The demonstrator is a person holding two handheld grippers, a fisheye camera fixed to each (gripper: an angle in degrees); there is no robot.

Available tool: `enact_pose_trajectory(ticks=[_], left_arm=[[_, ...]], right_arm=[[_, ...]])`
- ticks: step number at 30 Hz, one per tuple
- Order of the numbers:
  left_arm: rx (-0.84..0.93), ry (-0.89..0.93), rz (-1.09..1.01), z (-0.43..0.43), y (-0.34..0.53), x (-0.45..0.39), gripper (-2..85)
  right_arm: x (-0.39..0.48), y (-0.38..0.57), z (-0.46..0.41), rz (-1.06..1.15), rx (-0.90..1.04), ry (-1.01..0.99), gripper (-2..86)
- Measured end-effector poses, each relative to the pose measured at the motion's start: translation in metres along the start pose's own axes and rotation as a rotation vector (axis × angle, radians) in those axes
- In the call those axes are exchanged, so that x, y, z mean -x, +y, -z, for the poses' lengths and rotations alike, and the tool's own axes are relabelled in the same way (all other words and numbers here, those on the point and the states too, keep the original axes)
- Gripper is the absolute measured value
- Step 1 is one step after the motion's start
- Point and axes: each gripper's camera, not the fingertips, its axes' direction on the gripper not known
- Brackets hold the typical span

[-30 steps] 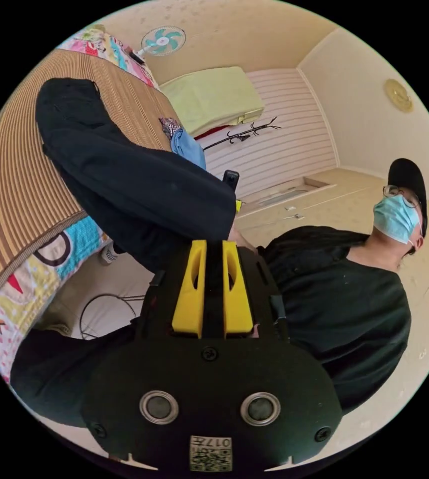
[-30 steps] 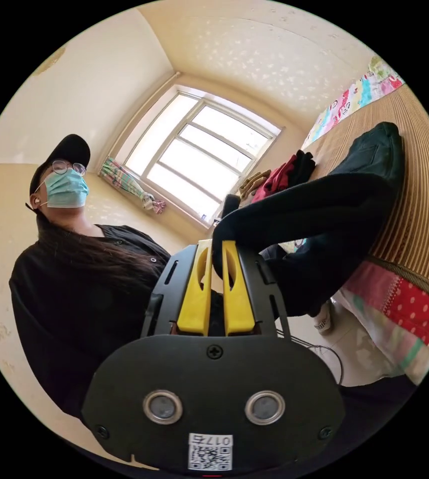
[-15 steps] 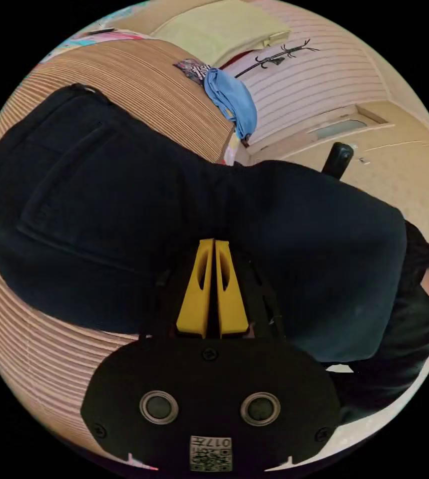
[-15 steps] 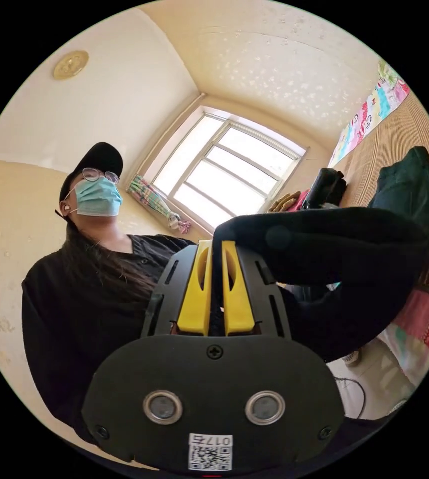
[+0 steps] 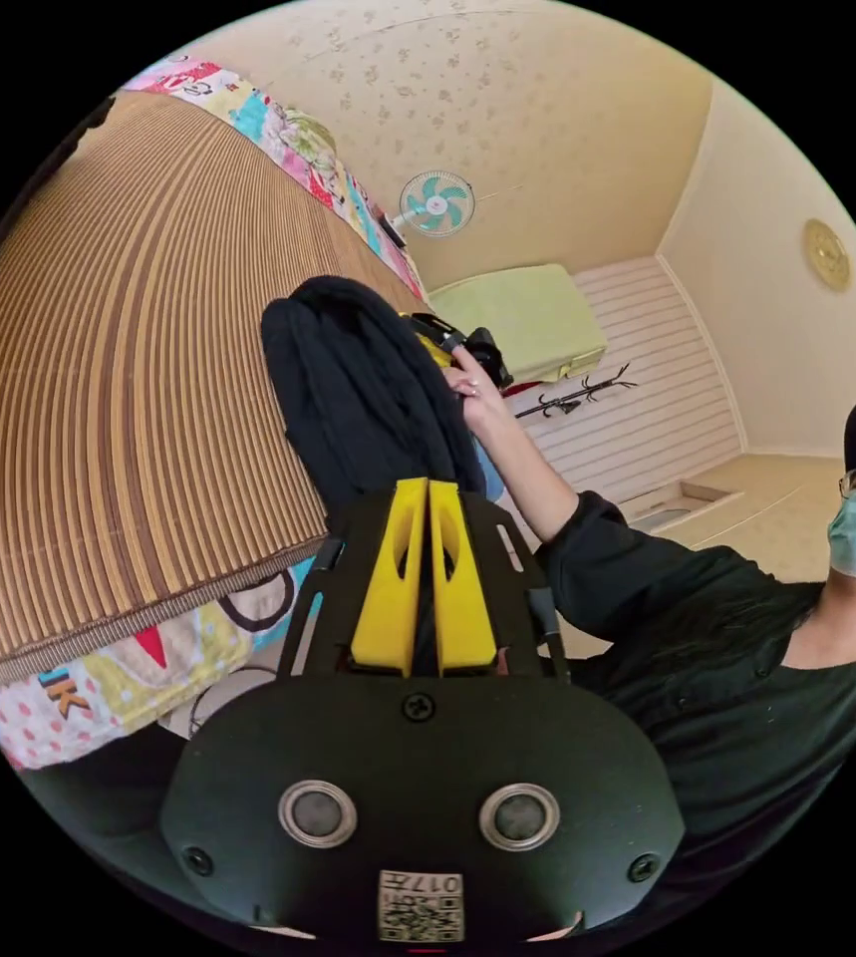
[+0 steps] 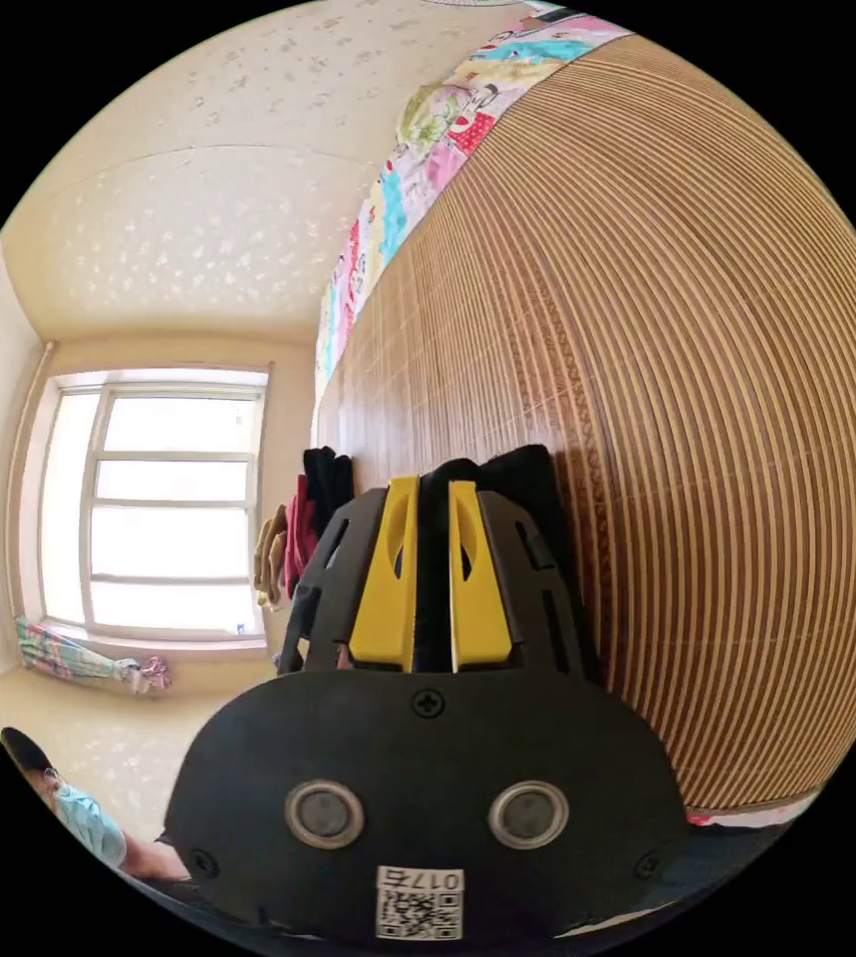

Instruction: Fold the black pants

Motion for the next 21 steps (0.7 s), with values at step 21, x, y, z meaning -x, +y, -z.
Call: enact_pose_trajectory(ticks=[21], left_arm=[[-0.091, -0.162, 0.105, -0.018, -0.076, 0.029, 12.5]], right_arm=[[-0.07, 0.284, 0.083, 0.18, -0.103, -0.199, 18.2]])
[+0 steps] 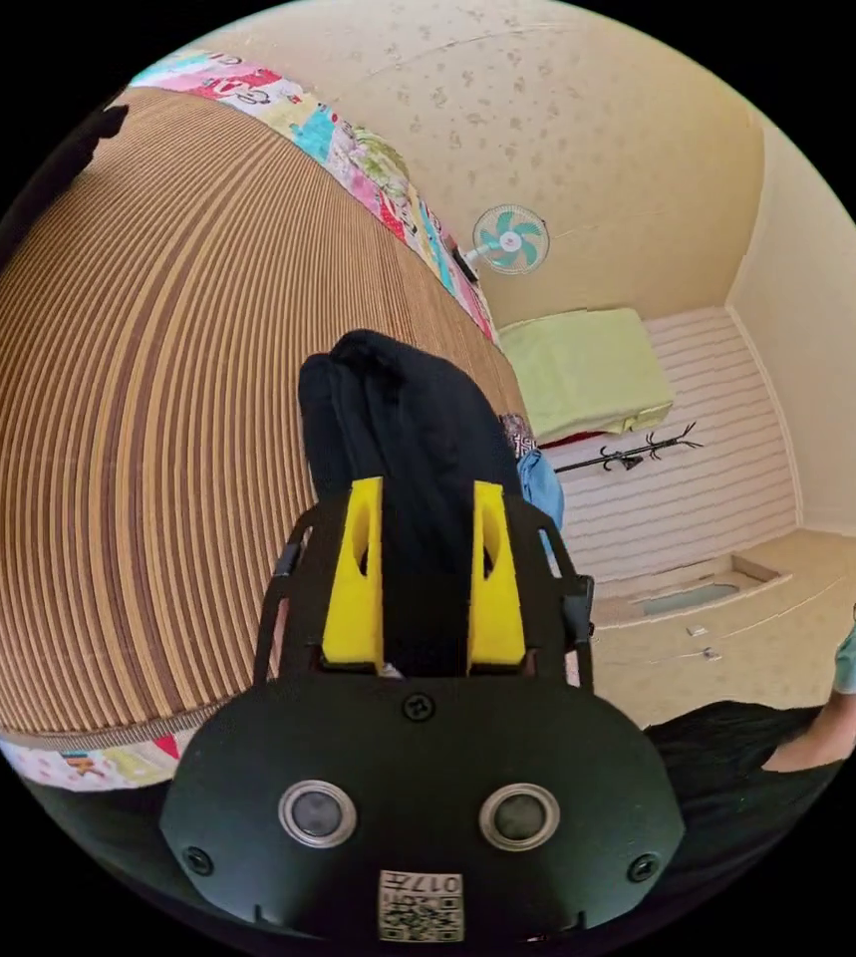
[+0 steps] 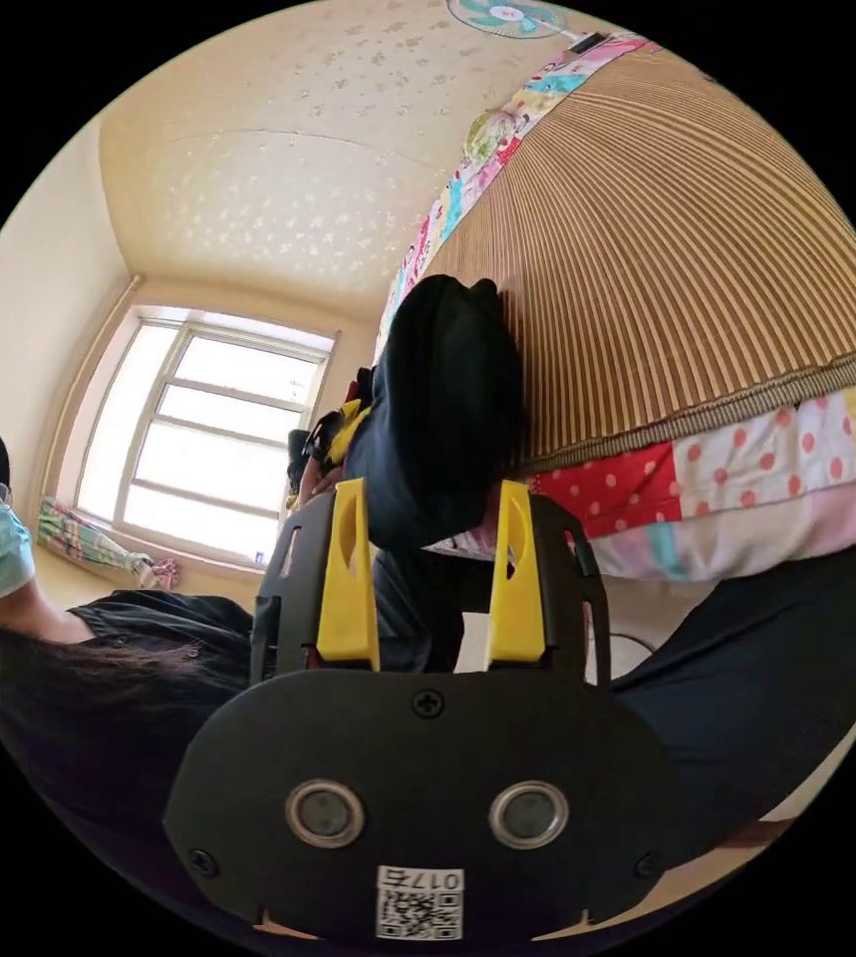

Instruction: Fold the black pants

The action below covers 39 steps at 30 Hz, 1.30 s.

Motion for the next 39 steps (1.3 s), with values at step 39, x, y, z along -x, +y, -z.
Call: enact_pose_trajectory(ticks=[39], left_arm=[[-0.079, -0.272, -0.013, 0.1, 0.095, 0.066, 9.6]], right_arm=[[0.084, 0.026, 0.038, 0.176, -0.514, 0.774, 9.7]])
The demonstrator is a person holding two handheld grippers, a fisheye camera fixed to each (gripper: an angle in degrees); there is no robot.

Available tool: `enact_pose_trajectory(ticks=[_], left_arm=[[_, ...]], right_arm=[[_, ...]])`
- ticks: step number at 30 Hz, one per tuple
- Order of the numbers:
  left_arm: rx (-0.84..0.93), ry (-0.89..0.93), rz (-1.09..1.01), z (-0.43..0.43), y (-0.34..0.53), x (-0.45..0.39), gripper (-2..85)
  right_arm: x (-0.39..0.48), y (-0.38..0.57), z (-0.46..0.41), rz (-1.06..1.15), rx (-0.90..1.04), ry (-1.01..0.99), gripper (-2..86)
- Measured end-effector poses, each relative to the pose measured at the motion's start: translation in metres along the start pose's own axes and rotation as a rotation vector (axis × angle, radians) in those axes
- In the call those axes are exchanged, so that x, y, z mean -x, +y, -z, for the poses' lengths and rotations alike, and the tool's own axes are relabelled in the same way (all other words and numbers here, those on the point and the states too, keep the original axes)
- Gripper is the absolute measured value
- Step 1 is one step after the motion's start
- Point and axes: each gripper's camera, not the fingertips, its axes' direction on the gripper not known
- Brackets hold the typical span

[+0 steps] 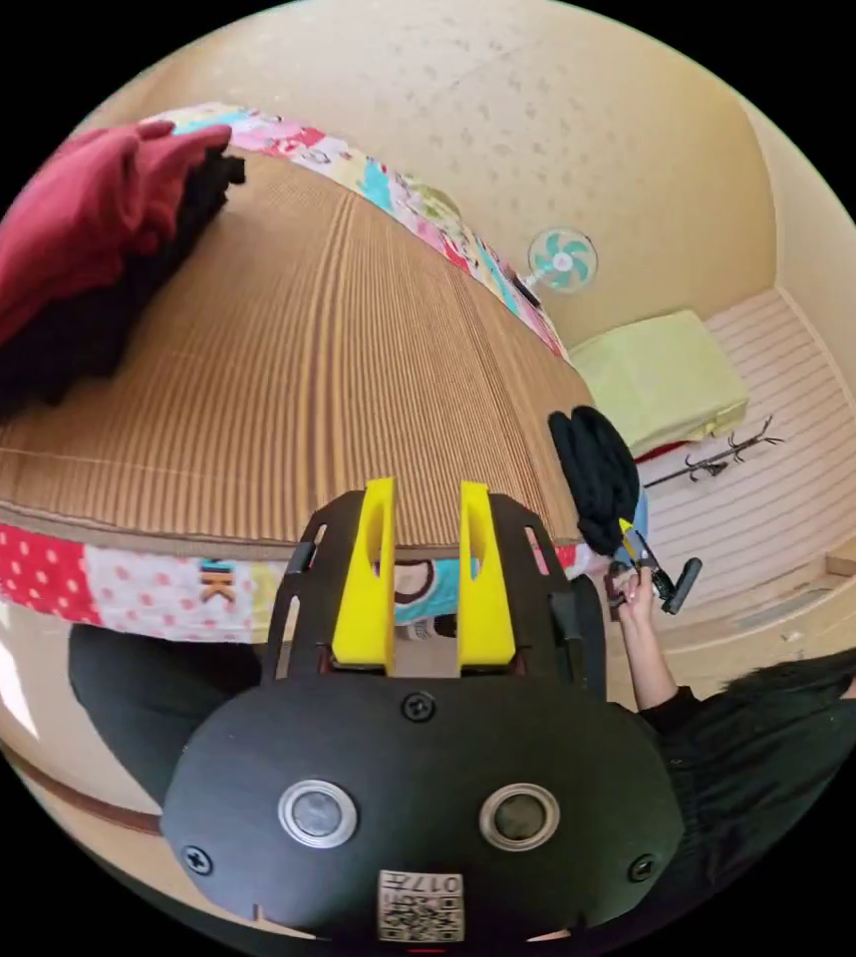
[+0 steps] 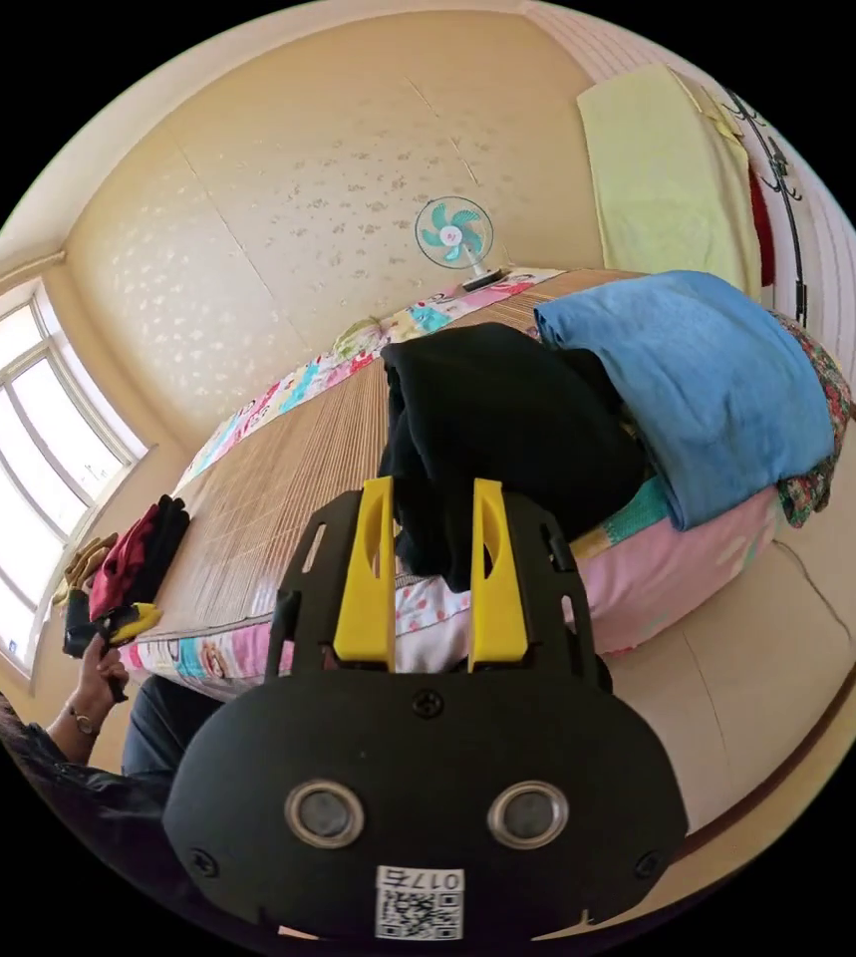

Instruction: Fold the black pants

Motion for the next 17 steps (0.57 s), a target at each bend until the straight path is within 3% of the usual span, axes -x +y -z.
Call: enact_pose_trajectory(ticks=[2, 5, 7, 9, 11, 15, 17], left_arm=[[-0.274, -0.285, 0.025, 0.099, 0.004, 0.01, 10.7], [-0.512, -0.407, 0.124, 0.177, -0.006, 0.028, 14.0], [-0.502, -0.37, 0.149, 0.192, -0.032, 0.045, 14.6], [-0.419, -0.358, 0.192, 0.185, -0.065, 0.067, 14.0], [-0.342, -0.428, 0.286, 0.162, -0.085, 0.09, 9.9], [-0.411, -0.244, 0.338, 0.166, -0.056, 0.092, 6.2], [-0.425, -0.086, 0.21, 0.171, -0.012, 0.082, 5.6]], right_arm=[[0.007, -0.016, -0.047, 0.123, 0.141, 0.1, 8.0], [0.013, -0.045, -0.081, 0.292, 0.219, 0.181, 6.6], [0.014, -0.076, -0.092, 0.237, 0.311, 0.225, 6.3], [0.013, -0.106, -0.097, 0.045, 0.382, 0.191, 6.1], [0.027, -0.105, -0.09, -0.047, 0.345, 0.194, 6.2], [0.109, -0.054, -0.053, 0.152, 0.177, 0.338, 2.9], [0.144, -0.019, -0.023, 0.25, -0.019, 0.365, 1.8]])
